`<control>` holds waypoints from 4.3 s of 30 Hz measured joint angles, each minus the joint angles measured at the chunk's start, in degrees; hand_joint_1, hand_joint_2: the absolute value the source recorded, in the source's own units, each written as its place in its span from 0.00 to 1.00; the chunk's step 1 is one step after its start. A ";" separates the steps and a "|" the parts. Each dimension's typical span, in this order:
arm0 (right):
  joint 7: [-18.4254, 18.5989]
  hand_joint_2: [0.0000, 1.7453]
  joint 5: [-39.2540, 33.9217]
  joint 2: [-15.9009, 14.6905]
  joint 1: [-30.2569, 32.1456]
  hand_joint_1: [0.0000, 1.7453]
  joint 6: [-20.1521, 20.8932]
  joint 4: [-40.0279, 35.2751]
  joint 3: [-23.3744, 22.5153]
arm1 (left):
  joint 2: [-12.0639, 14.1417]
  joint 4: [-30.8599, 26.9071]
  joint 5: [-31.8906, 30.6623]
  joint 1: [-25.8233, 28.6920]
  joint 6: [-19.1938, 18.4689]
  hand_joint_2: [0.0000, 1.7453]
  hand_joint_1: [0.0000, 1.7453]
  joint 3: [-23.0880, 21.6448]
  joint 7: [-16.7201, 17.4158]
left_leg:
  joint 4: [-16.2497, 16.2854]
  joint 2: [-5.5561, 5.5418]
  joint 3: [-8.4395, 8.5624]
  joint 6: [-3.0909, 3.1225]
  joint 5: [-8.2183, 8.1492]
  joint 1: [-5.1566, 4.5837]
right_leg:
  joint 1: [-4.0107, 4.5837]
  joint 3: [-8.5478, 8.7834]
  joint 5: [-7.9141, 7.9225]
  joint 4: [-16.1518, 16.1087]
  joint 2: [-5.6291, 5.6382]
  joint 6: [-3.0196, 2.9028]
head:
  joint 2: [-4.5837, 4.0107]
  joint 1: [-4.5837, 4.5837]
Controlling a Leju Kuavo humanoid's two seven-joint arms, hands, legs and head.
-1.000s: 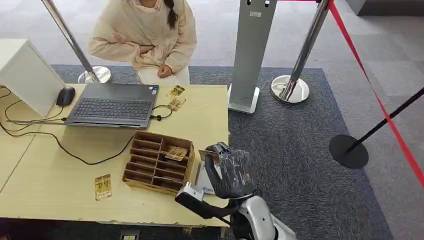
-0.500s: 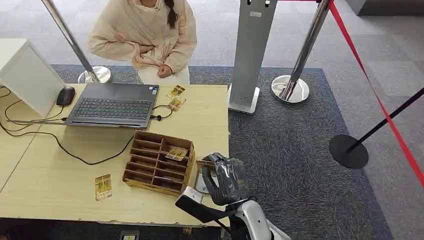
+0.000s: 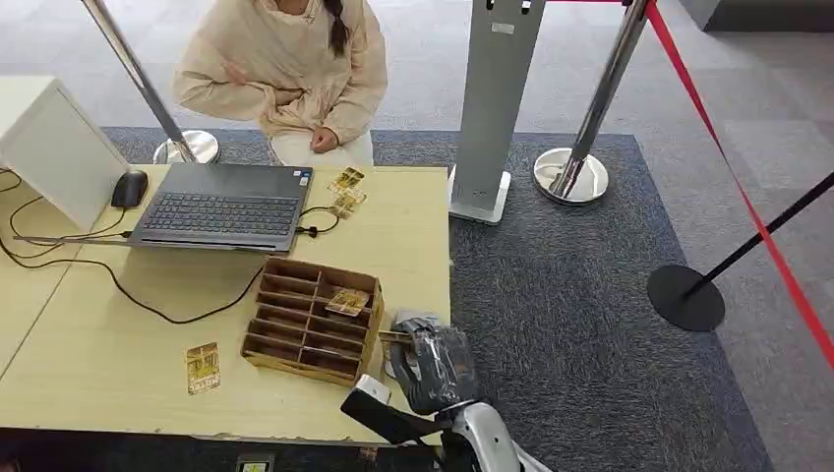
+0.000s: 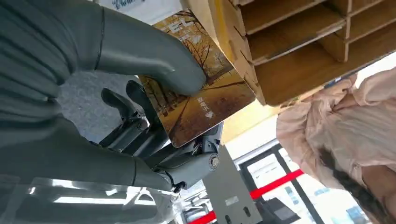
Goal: Pass the card to the sensor for recognition and then transmit it.
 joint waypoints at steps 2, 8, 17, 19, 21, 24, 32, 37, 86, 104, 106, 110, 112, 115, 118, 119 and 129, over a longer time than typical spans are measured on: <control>-0.24 1.00 -0.52 0.26 0.07 0.92 0.00 0.70 0.07 | 0.02 0.00 0.00 0.00 0.00 0.00 0.00 0.02 0.31 | 0.00 0.00 0.00 0.00 0.00 0.00 | 0.00 0.00 0.00 0.00 0.00 0.00 | 0.00 0.00; -0.79 1.00 -1.79 1.05 0.10 0.92 -0.11 2.99 0.39 | 0.02 0.00 0.00 0.03 0.00 0.00 0.00 0.02 0.81 | 0.00 0.00 -0.01 0.00 0.00 0.00 | 0.00 0.00 0.00 0.00 0.00 0.00 | 0.00 0.00; -1.27 1.00 -3.32 1.83 0.09 0.93 -0.13 5.53 0.70 | 0.04 0.00 -0.04 0.06 0.00 0.00 0.00 0.00 1.01 | 0.00 0.00 0.00 0.00 0.00 0.00 | 0.00 0.00 0.00 0.00 0.00 0.00 | -0.02 0.00; -1.42 1.00 -3.58 1.92 0.09 0.93 -0.22 5.97 0.76 | 0.04 0.00 -0.07 0.06 0.02 0.00 0.00 0.00 1.01 | 0.00 0.00 0.00 0.00 0.00 0.00 | 0.00 0.00 0.00 0.00 0.00 0.00 | 0.00 0.00; -1.42 1.00 -3.63 2.03 0.08 0.93 -0.52 6.38 0.79 | 0.04 0.00 -0.07 0.06 0.02 0.00 0.00 0.00 1.03 | 0.00 0.00 0.00 0.00 0.00 0.00 | 0.00 0.00 0.00 0.00 0.00 0.00 | 0.00 0.00; -1.42 1.00 -3.76 2.23 0.08 0.92 -0.65 6.88 0.83 | 0.04 0.00 -0.09 0.06 0.02 0.00 0.00 0.00 1.03 | 0.00 0.00 0.00 0.00 0.00 0.00 | 0.00 0.00 0.00 0.00 0.00 0.00 | 0.00 0.00; -1.44 1.00 -4.04 2.32 0.07 0.95 -1.38 7.67 0.85 | 0.04 0.00 -0.04 0.07 0.02 0.00 0.00 0.00 1.11 | 0.00 0.00 0.00 0.00 0.00 0.00 | 0.00 0.00 0.00 0.00 0.00 0.00 | 0.00 0.00; -1.51 1.00 -1.71 2.27 0.02 0.94 -3.93 6.82 0.85 | 0.07 0.00 0.02 0.07 0.02 0.00 0.00 0.00 1.29 | 0.00 0.01 0.00 0.00 0.00 0.00 | 0.00 0.00 0.00 0.00 0.00 0.00 | 0.00 0.00; 11.54 1.00 3.69 8.85 -31.88 1.00 13.88 -1.79 5.27 | -1.95 0.02 -4.66 -1.43 1.14 0.00 0.00 -0.50 5.14 | 0.00 -0.05 0.01 0.03 0.05 -0.01 | 0.00 0.00 0.03 0.03 0.00 0.02 | 0.00 0.00; 12.83 1.00 1.53 10.12 -35.24 1.00 13.62 5.57 5.27 | -2.03 0.09 -4.81 -1.45 1.09 0.00 0.00 -0.50 5.14 | 0.01 -0.06 0.02 0.04 0.05 -0.02 | -0.01 0.00 0.03 0.03 0.00 0.02 | -0.02 -0.02; 12.87 1.00 1.20 10.25 -35.49 1.00 13.62 6.10 5.27 | -2.03 0.09 -4.81 -1.45 1.09 0.00 0.00 -0.50 5.14 | 0.01 -0.06 0.02 0.04 0.05 -0.02 | -0.01 0.00 0.03 0.03 0.00 0.02 | -0.02 -0.02; 12.92 1.00 0.59 10.51 -36.08 1.00 13.51 7.26 5.27 | -2.03 0.09 -4.79 -1.45 1.09 0.00 0.00 -0.50 5.14 | 0.01 -0.06 0.02 0.04 0.05 -0.02 | -0.01 0.01 0.04 0.04 0.00 0.02 | -0.02 0.02; 12.92 1.00 0.35 10.69 -36.28 1.00 13.35 7.76 5.27 | -2.03 0.09 -4.76 -1.45 1.09 0.00 0.00 -0.50 5.14 | 0.01 -0.06 0.02 0.04 0.05 -0.02 | -0.01 0.01 0.04 0.04 0.00 0.02 | 0.00 0.00; 12.94 1.00 -0.06 11.04 -36.79 1.00 13.09 8.52 5.27 | -2.03 0.09 -4.63 -1.45 1.09 0.00 0.00 -0.50 5.14 | 0.01 -0.06 0.02 0.04 0.05 -0.02 | -0.01 0.00 0.04 0.04 0.00 0.02 | 0.00 0.00; 12.81 1.00 -0.46 11.47 -37.20 1.00 12.55 9.13 5.31 | -2.03 0.09 -4.61 -1.46 1.09 0.00 0.00 -0.50 5.14 | 0.01 -0.05 0.01 0.03 0.05 -0.02 | -0.01 0.00 0.04 0.04 0.00 0.02 | -0.02 -0.02; 12.81 1.00 -0.48 11.56 -37.34 1.00 12.48 9.33 5.31 | -2.03 0.09 -4.61 -1.46 1.09 0.00 0.00 -0.50 5.14 | 0.01 -0.06 0.01 0.03 0.05 -0.02 | -0.01 0.00 0.04 0.04 0.00 0.02 | 0.00 0.00; 9.99 1.00 -1.20 13.57 -37.52 0.00 8.94 11.54 6.38 | -2.10 0.11 -4.46 -1.48 1.11 0.00 0.00 -0.50 5.14 | 0.01 -0.06 0.02 0.03 0.05 -0.02 | -0.01 0.00 0.03 0.04 0.00 0.02 | -0.02 0.00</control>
